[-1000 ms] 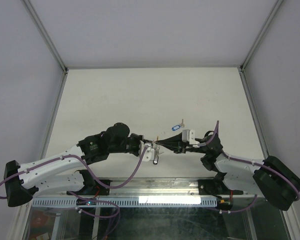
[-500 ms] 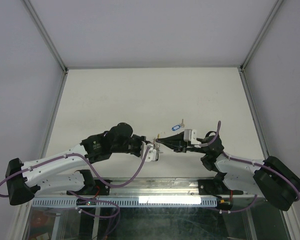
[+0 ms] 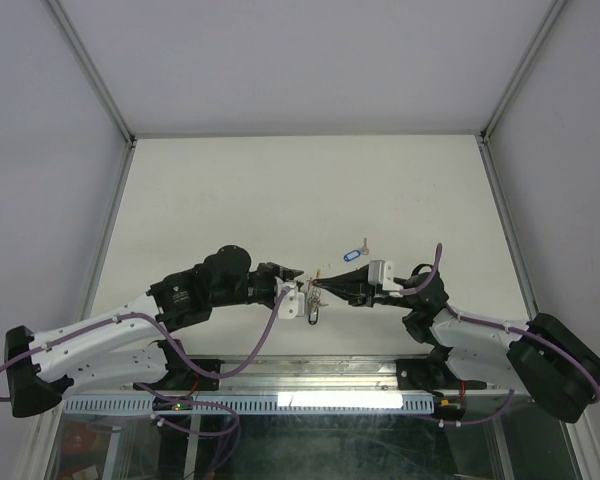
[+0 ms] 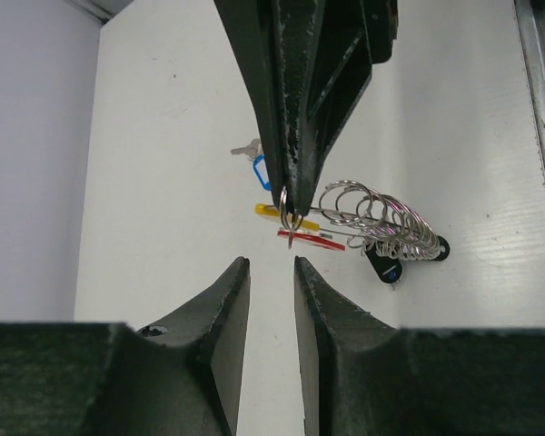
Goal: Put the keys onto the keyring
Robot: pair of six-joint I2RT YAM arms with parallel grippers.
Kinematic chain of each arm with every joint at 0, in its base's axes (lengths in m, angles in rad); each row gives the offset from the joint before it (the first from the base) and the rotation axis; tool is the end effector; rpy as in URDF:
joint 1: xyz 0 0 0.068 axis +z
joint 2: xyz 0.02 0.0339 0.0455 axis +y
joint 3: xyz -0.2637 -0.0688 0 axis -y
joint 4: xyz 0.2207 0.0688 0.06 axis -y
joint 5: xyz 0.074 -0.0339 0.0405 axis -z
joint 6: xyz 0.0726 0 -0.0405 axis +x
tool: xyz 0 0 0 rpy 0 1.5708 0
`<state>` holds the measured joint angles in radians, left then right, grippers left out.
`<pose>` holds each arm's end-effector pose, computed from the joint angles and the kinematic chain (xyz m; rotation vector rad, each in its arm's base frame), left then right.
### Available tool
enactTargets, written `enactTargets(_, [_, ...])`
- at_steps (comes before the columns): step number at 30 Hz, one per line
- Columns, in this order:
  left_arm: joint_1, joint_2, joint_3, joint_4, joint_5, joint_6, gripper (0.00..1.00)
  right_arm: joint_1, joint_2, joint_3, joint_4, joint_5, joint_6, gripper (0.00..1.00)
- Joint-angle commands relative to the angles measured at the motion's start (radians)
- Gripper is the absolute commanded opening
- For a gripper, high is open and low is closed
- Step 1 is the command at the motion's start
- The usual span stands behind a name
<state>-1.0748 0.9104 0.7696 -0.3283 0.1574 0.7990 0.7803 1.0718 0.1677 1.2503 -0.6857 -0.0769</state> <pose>0.0924 -0.1946 0.2843 1.7085 1.1328 -0.3328 0.1097 0.1733 0.2529 -1.0765 0.8564 1.0124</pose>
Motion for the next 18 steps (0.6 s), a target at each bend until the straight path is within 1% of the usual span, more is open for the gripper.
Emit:
enactTargets(1, [-0.01,-0.006,-0.006,0.093,0.014,-0.023,0.25,-0.003,-0.015,0.023,0.041,-0.01,-0.002,0.0])
enactTargets(6, [-0.01,0.018,0.003,0.104,0.048,-0.029,0.2,-0.004,-0.016,0.026,0.042,-0.014,0.001,0.0])
enactTargets(11, [-0.01,0.019,0.0,0.103,0.043,-0.035,0.17,-0.004,-0.022,0.021,0.038,-0.009,-0.001,0.0])
enactTargets(16, [-0.01,0.007,-0.009,0.103,0.055,-0.032,0.17,-0.004,-0.023,0.023,0.04,-0.011,-0.001,0.0])
enactTargets(18, [-0.01,0.01,-0.01,0.103,0.065,-0.034,0.2,-0.004,-0.023,0.024,0.041,-0.01,-0.001,0.0])
